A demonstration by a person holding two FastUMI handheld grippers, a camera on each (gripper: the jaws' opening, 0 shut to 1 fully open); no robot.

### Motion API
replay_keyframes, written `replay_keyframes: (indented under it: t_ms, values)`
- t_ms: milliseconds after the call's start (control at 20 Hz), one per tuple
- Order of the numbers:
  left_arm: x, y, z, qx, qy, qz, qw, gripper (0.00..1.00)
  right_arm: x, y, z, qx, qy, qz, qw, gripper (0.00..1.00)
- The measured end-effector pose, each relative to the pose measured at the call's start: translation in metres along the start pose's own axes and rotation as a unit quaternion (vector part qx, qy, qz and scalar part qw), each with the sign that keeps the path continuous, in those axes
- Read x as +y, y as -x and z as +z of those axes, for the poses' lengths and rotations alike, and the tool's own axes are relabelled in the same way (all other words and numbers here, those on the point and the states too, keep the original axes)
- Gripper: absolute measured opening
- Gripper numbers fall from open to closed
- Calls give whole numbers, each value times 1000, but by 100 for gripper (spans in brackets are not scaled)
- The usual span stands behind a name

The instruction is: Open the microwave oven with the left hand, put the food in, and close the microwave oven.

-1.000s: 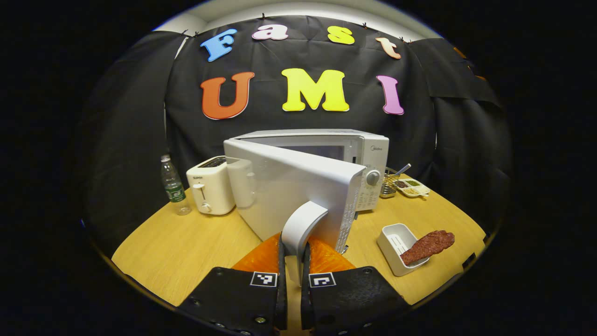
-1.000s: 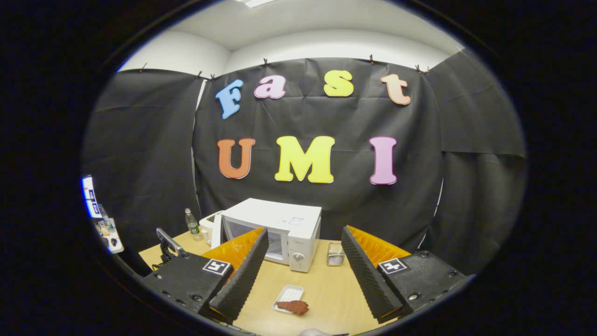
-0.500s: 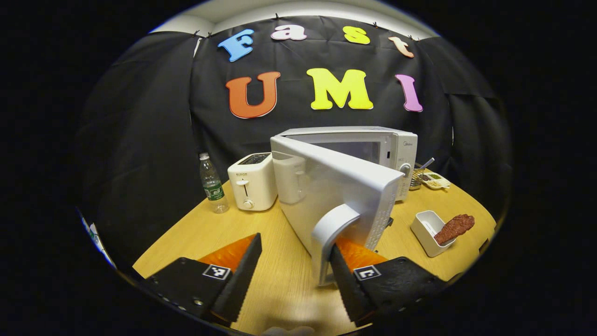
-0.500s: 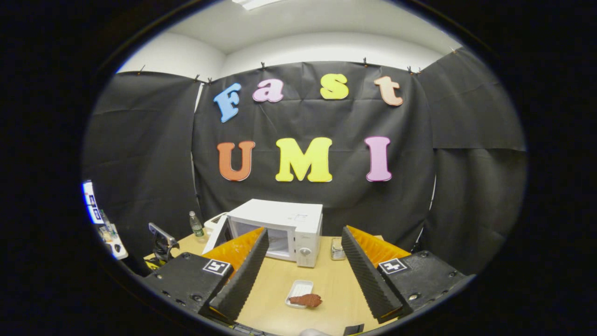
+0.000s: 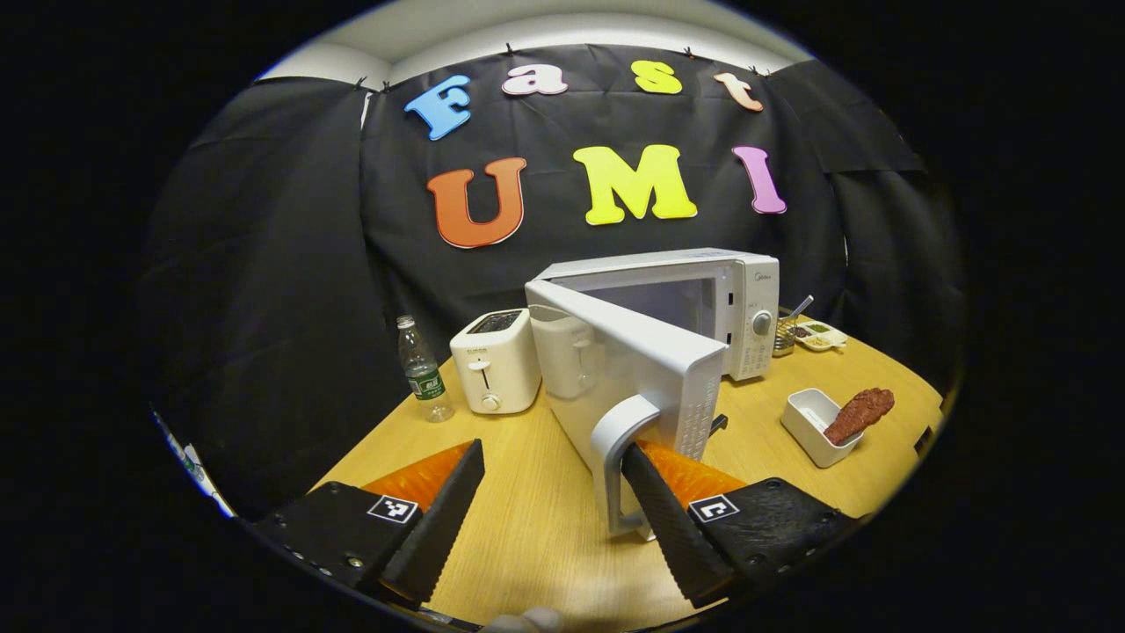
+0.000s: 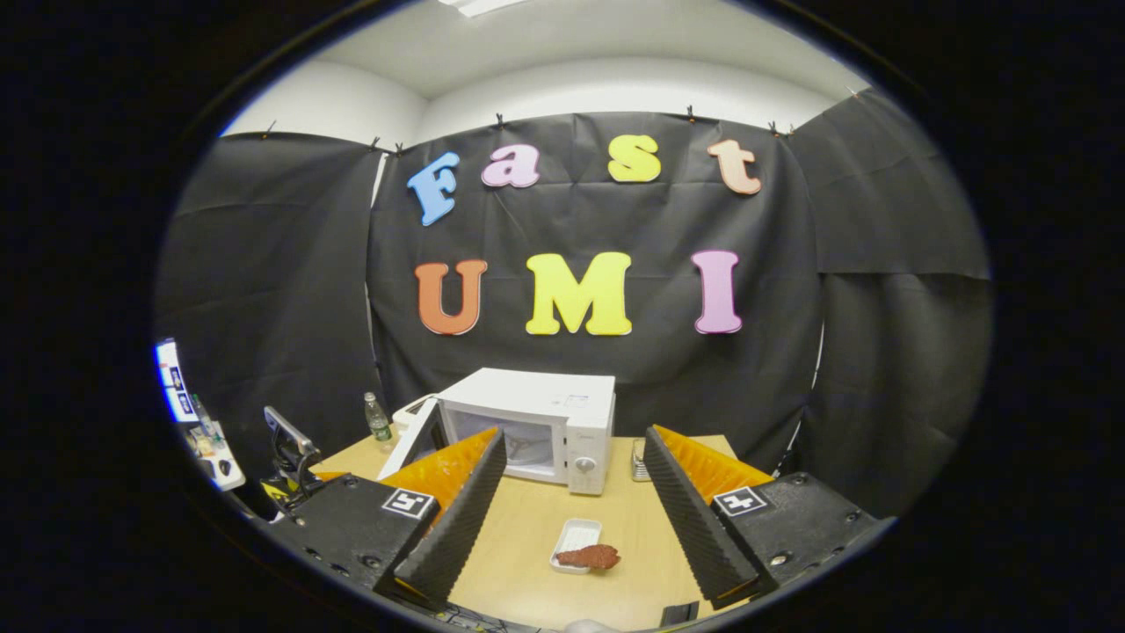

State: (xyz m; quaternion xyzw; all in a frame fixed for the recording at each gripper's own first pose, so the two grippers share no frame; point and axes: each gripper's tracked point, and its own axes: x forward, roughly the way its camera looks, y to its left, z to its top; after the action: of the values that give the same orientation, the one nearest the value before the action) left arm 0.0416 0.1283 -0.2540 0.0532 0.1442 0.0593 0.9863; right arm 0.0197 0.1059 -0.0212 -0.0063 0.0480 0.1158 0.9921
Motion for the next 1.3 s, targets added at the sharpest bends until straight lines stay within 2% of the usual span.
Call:
replay_keyframes:
  t_ms: [150, 400, 450, 500, 550, 600, 650, 700, 750, 850, 900, 950, 1000, 1050, 1100, 1150, 1200, 1300]
  values:
    - [24, 7, -5, 9, 1, 14, 1000, 96, 9, -4, -7, 5, -6, 11, 1000, 92]
    - [68, 17, -8, 13, -3, 49, 999, 96, 7, -10, -29, 23, 5, 10, 1000, 92]
    - [77, 20, -7, 11, -1, 56, 998, 96, 6, -11, -34, 27, 4, 9, 1000, 100]
    - [83, 24, -6, 9, 2, 62, 998, 96, 4, -13, -40, 32, 1, 7, 999, 100]
    - [86, 27, -5, 6, 4, 66, 998, 96, 0, -16, -49, 37, -2, 6, 999, 92]
    - [88, 32, -4, 4, 7, 68, 998, 96, -3, -20, -57, 43, -5, 8, 999, 92]
    - [88, 35, -2, 4, 9, 68, 998, 95, -6, -25, -71, 57, -9, 8, 998, 92]
    - [86, 39, 0, 2, 10, 66, 998, 95, -13, -31, -85, 71, -13, 7, 997, 100]
    - [82, 44, 2, 0, 11, 63, 998, 96, -18, -37, -98, 82, -19, 7, 996, 92]
    - [70, 52, 9, -5, 12, 55, 998, 96, -32, -50, -132, 115, -40, 4, 993, 92]
    - [62, 57, 14, -9, 16, 51, 999, 96, -36, -57, -147, 125, -52, 7, 991, 100]
    - [56, 61, 22, -14, 22, 47, 999, 96, -42, -65, -168, 145, -61, 9, 987, 92]
    - [49, 64, 32, -23, 28, 46, 998, 96, -47, -73, -188, 164, -67, 10, 984, 100]
    - [39, 66, 40, -28, 34, 40, 998, 96, -54, -80, -208, 182, -72, 8, 981, 90]
    - [31, 68, 51, -34, 34, 36, 998, 96, -59, -88, -226, 200, -77, 12, 977, 89]
    - [23, 68, 60, -39, 32, 34, 998, 96, -61, -96, -244, 220, -86, 18, 972, 96]
    - [14, 67, 70, -43, 32, 27, 998, 96, -63, -106, -259, 236, -98, 26, 966, 84]
    - [1, 64, 85, -45, 31, 19, 998, 96, -63, -122, -287, 266, -122, 41, 955, 82]
